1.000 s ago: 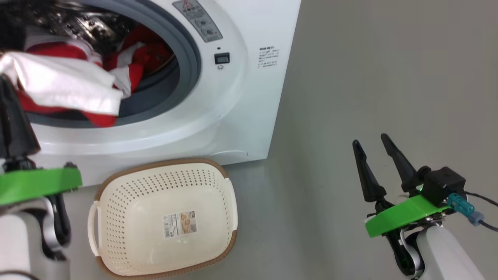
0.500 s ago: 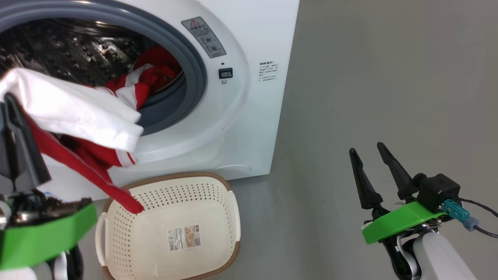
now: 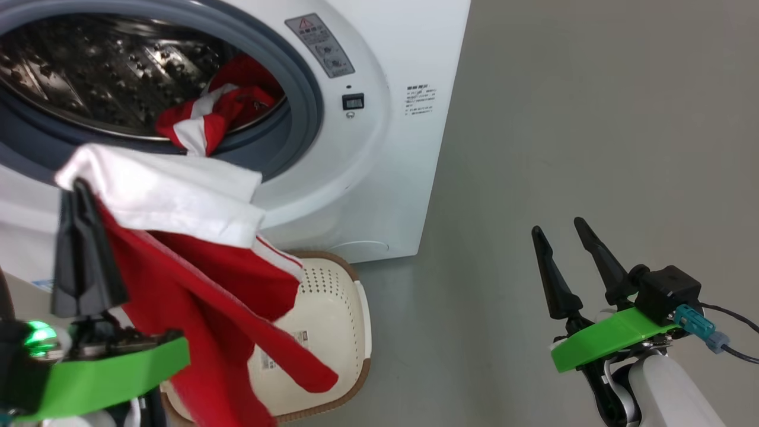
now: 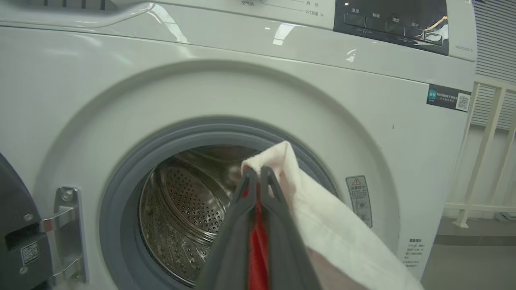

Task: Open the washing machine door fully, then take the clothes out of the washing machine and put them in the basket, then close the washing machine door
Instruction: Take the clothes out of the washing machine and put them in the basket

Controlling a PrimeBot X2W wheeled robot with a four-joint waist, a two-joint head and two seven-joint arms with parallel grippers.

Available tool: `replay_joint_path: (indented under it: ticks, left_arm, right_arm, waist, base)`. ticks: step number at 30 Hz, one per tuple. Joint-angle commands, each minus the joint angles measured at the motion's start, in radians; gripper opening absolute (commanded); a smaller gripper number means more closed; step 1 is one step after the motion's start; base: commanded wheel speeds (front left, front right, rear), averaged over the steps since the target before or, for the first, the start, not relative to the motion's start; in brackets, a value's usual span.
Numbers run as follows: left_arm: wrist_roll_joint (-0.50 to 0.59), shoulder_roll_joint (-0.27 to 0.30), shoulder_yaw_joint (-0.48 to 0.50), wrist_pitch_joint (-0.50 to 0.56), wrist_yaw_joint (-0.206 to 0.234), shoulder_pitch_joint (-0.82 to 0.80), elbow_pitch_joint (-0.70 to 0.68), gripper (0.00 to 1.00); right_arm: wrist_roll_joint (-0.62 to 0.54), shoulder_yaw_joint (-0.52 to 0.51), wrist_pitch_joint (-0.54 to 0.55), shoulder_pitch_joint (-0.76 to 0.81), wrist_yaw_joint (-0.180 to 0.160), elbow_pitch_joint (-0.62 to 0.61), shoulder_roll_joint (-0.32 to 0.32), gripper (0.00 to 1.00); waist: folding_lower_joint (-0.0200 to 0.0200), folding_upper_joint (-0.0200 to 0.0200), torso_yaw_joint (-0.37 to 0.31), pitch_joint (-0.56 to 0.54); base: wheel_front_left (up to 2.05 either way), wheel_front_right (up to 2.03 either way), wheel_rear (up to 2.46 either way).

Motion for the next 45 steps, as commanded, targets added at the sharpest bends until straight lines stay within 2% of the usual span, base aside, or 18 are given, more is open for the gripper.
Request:
replay_joint_path:
  ticks: [1, 9, 17, 25, 32, 38, 39, 42, 43, 44, 45]
  left_arm:
    - [-0.019, 0.012, 0.025, -0.004, -0.007, -0.010, 0.002, 0.00]
    - [-0.087, 0.005, -0.025, 0.000, -0.021, -0.066, 0.334, 0.00]
    - [-0.123, 0.006, -0.030, -0.001, -0.065, -0.169, 0.717, 0.00]
    - [-0.193, 0.004, -0.047, 0.048, -0.121, -0.344, 1.107, 0.00]
    - [-0.204, 0.018, -0.056, 0.069, -0.139, -0.478, 1.341, 0.00]
    - [-0.198, 0.026, -0.075, 0.100, -0.143, -0.527, 1.463, 0.00]
    - [-0.197, 0.027, -0.079, 0.112, -0.142, -0.529, 1.473, 0.08]
    - [-0.200, 0.030, -0.085, 0.143, -0.146, -0.534, 1.491, 0.43]
    - [-0.201, 0.030, -0.086, 0.151, -0.148, -0.534, 1.495, 0.60]
    - [-0.202, 0.030, -0.088, 0.153, -0.149, -0.535, 1.498, 0.84]
    - [-0.202, 0.032, -0.088, 0.148, -0.148, -0.537, 1.499, 1.00]
  right_arm:
    - [0.008, 0.017, -0.006, -0.002, 0.007, -0.028, -0.001, 1.00]
    - [0.007, -0.001, -0.006, -0.030, 0.007, -0.030, -0.005, 1.00]
    - [0.008, -0.005, -0.006, -0.049, 0.007, -0.030, -0.002, 1.00]
    - [0.008, 0.004, -0.006, -0.073, 0.007, -0.035, 0.001, 1.00]
    - [0.010, 0.032, -0.006, -0.119, 0.007, -0.040, 0.006, 1.00]
    - [0.016, 0.037, -0.006, -0.131, 0.007, -0.036, 0.009, 1.00]
    - [0.016, 0.037, -0.006, -0.132, 0.007, -0.036, 0.009, 1.00]
    - [0.018, 0.037, -0.006, -0.133, 0.007, -0.034, 0.010, 1.00]
    - [0.018, 0.034, -0.006, -0.132, 0.007, -0.034, 0.010, 1.00]
    - [0.018, 0.032, -0.006, -0.132, 0.007, -0.033, 0.010, 1.00]
    - [0.018, 0.028, -0.006, -0.132, 0.007, -0.031, 0.011, 1.00]
  waist:
    - [0.0000, 0.0000, 0.005, 0.020]
    - [0.0000, 0.0000, 0.001, 0.079]
    - [0.0000, 0.0000, -0.033, 0.134]
    - [0.0000, 0.0000, -0.053, 0.210]
    - [0.0000, 0.0000, -0.086, 0.275]
    - [0.0000, 0.0000, -0.106, 0.305]
    - [0.0000, 0.0000, -0.107, 0.308]
    - [0.0000, 0.0000, -0.111, 0.312]
    - [0.0000, 0.0000, -0.110, 0.311]
    - [0.0000, 0.0000, -0.109, 0.308]
    - [0.0000, 0.0000, -0.108, 0.305]
  base:
    - [0.00, 0.00, 0.00]
    - [0.00, 0.00, 0.00]
    - [0.00, 0.00, 0.00]
    - [0.00, 0.00, 0.00]
    - [0.00, 0.00, 0.00]
    - [0.00, 0.00, 0.00]
    - [0.00, 0.00, 0.00]
    - [0.00, 0.00, 0.00]
    - [0.00, 0.00, 0.00]
    - [0.00, 0.00, 0.00]
    - [0.00, 0.00, 0.00]
